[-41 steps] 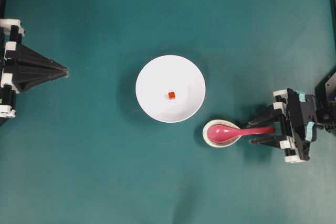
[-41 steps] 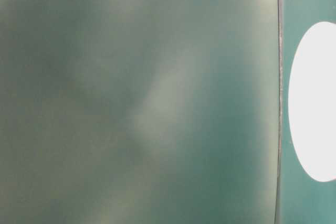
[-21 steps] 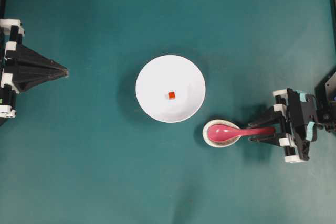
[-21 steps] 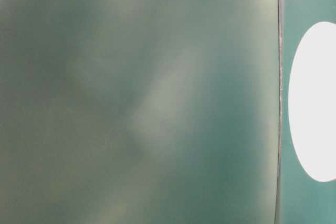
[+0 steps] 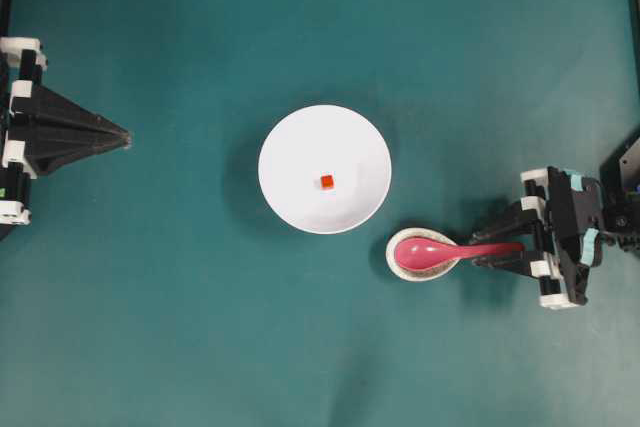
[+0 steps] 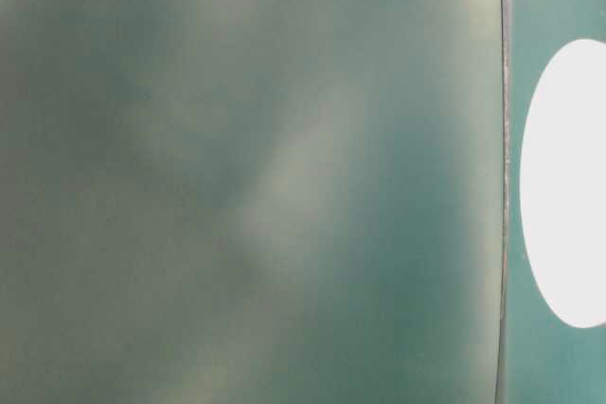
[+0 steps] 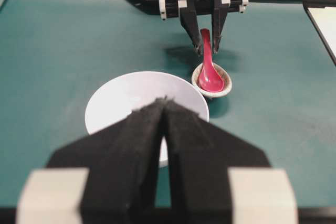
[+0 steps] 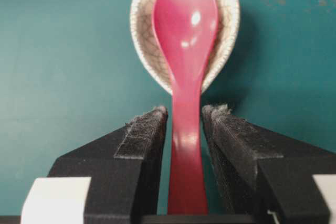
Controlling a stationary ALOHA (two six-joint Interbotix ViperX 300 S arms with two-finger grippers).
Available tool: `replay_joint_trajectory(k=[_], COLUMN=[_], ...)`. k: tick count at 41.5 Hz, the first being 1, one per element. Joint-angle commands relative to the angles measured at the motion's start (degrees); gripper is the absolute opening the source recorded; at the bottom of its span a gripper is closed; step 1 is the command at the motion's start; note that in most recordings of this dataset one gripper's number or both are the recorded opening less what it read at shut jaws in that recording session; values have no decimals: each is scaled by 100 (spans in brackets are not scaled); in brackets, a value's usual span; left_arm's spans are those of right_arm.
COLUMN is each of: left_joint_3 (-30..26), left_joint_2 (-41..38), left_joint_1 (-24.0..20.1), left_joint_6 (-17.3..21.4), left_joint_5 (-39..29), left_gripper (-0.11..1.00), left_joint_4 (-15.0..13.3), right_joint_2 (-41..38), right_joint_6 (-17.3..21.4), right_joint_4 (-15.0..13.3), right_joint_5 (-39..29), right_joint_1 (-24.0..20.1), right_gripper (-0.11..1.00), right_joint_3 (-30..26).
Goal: Grip the spoon and scoop the red block from the bowl with right arm.
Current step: 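Close the right gripper on the end of the pink spoon handle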
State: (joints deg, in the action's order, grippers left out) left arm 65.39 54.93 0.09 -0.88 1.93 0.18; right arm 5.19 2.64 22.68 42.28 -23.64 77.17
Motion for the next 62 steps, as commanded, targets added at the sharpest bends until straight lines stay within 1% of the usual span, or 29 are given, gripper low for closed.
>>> replay_joint_trajectory(k=[1, 29, 32, 40, 55, 62], left_joint_3=[-141, -141, -141, -141, -141, -141], left_joint_2=[-35, -44, -44, -44, -35, -35], left_joint_1=[9, 0, 9, 9, 9, 0], left_joint_6=[9, 0, 0, 0, 0, 0], left_joint_5=[26, -9, 0, -9, -9, -9], left_gripper=[0, 0, 0, 0, 0, 0], left_joint_4=[9, 9, 9, 9, 9, 9], right_joint_2=[35, 35, 35, 26, 35, 105], right_joint_6=[-9, -35, -35, -44, -44, -44], right_joint_4=[53, 62, 62, 62, 62, 62], right_joint_5=[70, 88, 88, 88, 88, 62], right_joint_1=[-26, -26, -26, -26, -26, -18], right_gripper=[41, 40, 38, 27, 25, 25], right_joint_3=[-70, -114, -114, -114, -123, -237])
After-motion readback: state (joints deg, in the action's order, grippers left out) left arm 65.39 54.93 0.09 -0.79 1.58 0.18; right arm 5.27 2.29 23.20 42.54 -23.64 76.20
